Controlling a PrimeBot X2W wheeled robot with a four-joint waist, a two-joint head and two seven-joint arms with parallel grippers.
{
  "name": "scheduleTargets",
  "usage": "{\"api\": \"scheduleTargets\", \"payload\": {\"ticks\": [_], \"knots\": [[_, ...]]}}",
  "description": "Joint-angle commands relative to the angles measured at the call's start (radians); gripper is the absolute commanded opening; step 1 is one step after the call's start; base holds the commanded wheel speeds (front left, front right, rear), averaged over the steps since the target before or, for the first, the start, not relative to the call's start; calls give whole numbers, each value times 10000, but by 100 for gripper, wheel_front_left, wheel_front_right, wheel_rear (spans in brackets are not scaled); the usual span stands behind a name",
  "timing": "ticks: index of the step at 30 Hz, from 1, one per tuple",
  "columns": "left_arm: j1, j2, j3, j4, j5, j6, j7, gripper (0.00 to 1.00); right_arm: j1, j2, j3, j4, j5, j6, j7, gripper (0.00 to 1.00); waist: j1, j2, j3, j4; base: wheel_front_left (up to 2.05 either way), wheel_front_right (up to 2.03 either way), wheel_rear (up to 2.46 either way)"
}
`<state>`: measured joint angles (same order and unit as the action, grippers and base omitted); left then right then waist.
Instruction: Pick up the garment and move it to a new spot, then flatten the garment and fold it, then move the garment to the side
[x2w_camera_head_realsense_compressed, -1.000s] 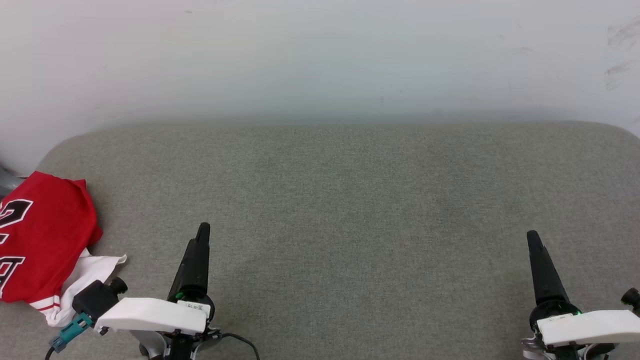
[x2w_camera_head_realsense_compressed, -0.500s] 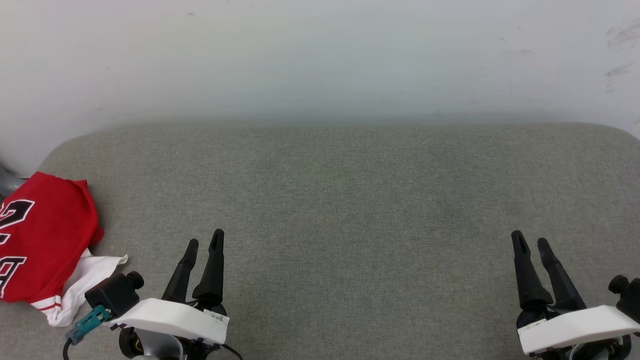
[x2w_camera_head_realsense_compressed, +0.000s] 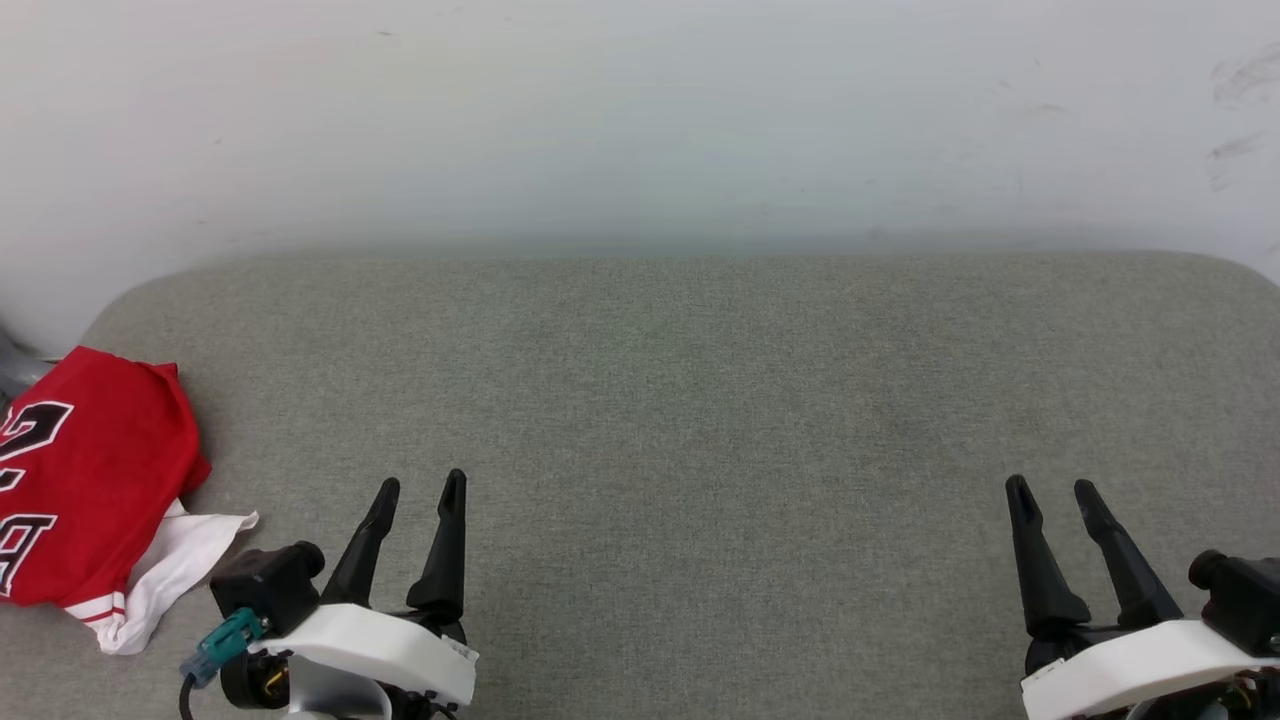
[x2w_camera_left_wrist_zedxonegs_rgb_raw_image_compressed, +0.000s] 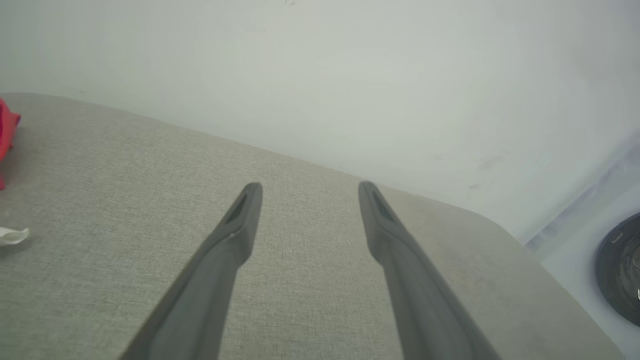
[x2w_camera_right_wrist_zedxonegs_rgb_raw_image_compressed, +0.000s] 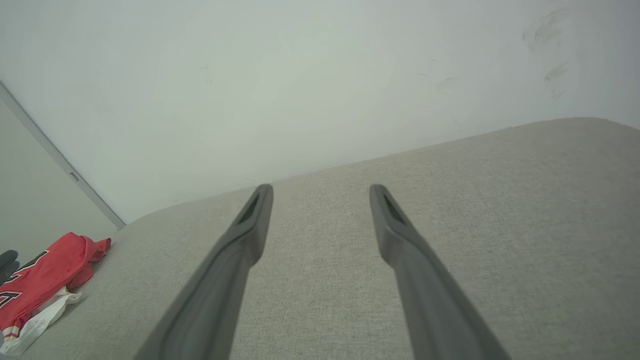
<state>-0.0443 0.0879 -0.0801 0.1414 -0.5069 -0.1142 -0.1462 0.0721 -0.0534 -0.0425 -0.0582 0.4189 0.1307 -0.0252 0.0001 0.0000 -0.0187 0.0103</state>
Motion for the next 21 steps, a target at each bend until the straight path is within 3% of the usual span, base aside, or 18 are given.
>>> {"api": "scheduleTargets", "payload": {"ticks": [1, 21], "knots": [[7, 91, -41, -49, 389, 50, -119, 100, 55, 12, 5, -221, -452, 0, 60, 100, -1, 0, -8, -1, 0, 0, 0], [-21, 178, -220, 288, 2285, 509, -573, 100, 459, 33, -384, -854, -2344, -1, 631, 100, -1, 0, -73, 99, 0, 0, 0]]}}
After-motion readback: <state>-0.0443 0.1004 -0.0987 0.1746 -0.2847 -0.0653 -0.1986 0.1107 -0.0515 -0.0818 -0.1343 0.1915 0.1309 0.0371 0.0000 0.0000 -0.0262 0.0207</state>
